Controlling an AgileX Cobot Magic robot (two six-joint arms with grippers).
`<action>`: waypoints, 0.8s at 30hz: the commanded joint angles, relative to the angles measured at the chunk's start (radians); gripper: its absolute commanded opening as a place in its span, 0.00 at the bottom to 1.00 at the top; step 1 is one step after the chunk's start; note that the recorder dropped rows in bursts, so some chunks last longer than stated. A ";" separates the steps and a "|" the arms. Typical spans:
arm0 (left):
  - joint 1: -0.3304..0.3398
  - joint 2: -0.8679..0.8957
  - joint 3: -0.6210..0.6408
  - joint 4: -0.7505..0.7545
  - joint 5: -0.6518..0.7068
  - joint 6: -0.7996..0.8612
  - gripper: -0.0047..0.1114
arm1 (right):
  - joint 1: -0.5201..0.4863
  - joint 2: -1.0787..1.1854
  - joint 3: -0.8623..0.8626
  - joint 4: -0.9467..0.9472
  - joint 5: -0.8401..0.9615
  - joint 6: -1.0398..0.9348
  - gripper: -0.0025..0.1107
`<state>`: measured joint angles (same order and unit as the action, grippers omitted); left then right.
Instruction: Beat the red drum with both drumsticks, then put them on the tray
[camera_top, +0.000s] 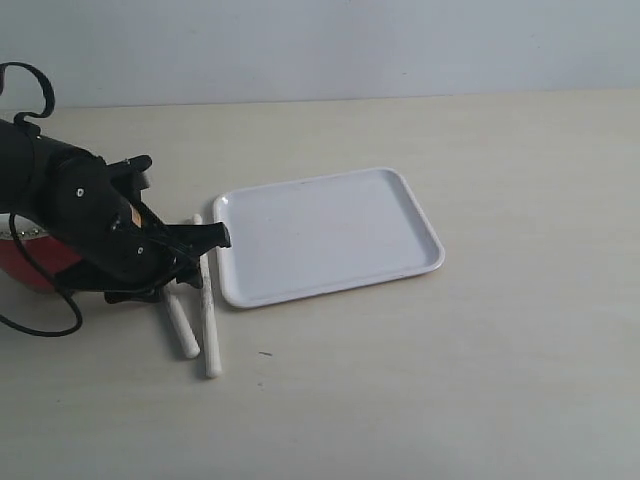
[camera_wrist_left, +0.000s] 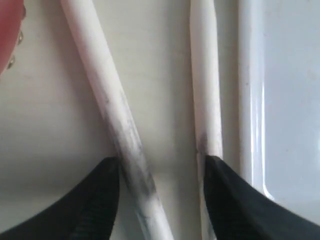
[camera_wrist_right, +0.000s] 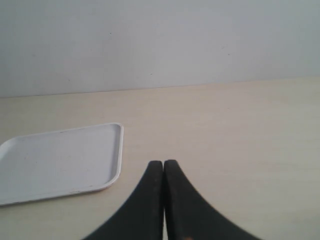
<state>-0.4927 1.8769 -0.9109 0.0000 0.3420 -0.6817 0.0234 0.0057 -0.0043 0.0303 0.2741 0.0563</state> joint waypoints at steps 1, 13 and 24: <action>0.005 0.001 0.003 0.000 -0.012 -0.006 0.48 | -0.007 -0.006 0.004 -0.002 -0.007 -0.003 0.02; 0.005 0.001 0.003 0.280 0.030 -0.300 0.47 | -0.007 -0.006 0.004 -0.002 -0.007 -0.003 0.02; 0.005 0.003 0.003 0.290 0.052 -0.316 0.44 | -0.007 -0.006 0.004 -0.002 -0.007 -0.003 0.02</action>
<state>-0.4927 1.8807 -0.9109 0.2834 0.3844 -0.9871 0.0234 0.0057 -0.0043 0.0303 0.2741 0.0563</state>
